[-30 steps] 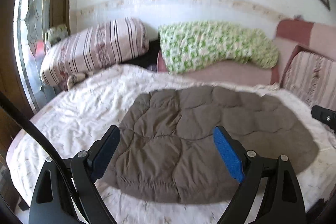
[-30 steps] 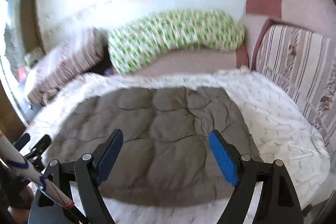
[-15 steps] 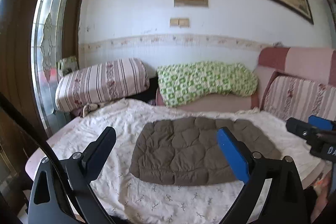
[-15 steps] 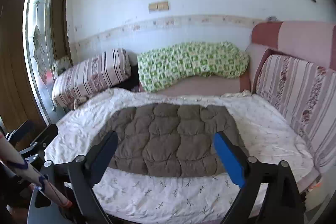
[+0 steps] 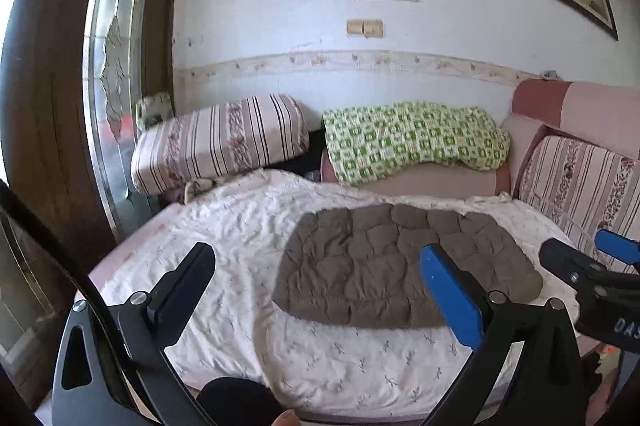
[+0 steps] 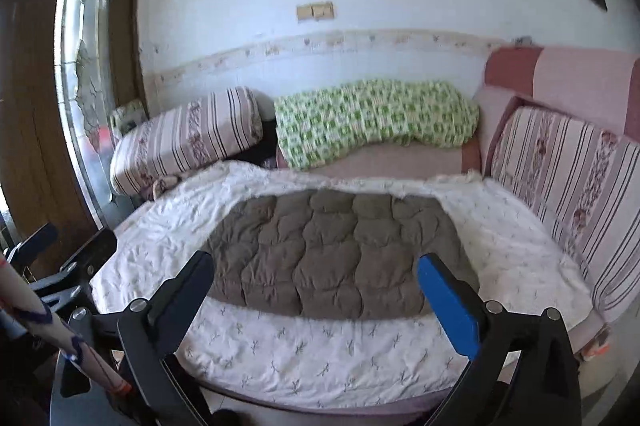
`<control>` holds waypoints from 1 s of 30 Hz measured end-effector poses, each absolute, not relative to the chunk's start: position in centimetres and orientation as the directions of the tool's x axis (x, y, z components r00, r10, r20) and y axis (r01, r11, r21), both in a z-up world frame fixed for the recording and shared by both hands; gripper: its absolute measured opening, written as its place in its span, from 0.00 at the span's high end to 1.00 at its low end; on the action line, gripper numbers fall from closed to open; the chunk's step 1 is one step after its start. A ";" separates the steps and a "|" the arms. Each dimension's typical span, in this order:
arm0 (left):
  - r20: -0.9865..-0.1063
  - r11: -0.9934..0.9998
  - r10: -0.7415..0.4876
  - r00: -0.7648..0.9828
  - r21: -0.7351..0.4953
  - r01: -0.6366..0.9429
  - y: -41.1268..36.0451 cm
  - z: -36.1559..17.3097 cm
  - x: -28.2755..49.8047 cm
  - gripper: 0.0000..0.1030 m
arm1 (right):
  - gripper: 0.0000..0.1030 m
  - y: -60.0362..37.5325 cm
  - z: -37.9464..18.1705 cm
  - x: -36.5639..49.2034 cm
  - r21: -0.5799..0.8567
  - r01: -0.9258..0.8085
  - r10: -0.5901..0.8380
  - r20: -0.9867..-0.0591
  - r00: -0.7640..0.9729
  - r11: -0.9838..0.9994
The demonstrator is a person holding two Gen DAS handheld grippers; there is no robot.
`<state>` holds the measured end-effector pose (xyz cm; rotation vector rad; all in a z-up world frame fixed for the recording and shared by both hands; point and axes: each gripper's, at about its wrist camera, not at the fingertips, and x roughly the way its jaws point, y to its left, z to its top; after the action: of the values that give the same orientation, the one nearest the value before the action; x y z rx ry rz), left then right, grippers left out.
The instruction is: Fold large clothes
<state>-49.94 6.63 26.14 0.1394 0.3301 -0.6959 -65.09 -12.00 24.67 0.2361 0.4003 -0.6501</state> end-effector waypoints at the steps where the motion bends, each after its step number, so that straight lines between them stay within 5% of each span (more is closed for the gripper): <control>1: -0.368 0.761 -0.598 0.712 0.016 0.648 6.2 25.7 -49.6 0.01 | 0.00 -12.5 24.3 -64.8 0.103 0.634 -0.536 -0.443 0.719 0.766; 7: -0.477 0.784 -0.481 0.735 0.139 0.604 3.4 23.2 -47.4 0.01 | 0.00 -14.0 22.3 -62.4 0.100 0.634 -0.512 -0.501 0.698 0.767; 16: -0.597 0.737 -0.467 0.652 0.143 0.660 0.6 19.0 -45.0 0.01 | 0.00 -13.9 21.4 -61.2 -0.010 0.665 -0.592 -0.464 0.659 0.747; 30: -0.657 0.732 -0.455 0.601 0.107 0.672 0.4 17.2 -43.6 0.01 | 0.00 -14.8 19.3 -59.3 -0.009 0.655 -0.560 -0.526 0.640 0.756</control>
<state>-43.60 0.38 17.23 0.3643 0.6479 -0.6703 -59.32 -14.76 19.33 0.1892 0.5335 -0.6974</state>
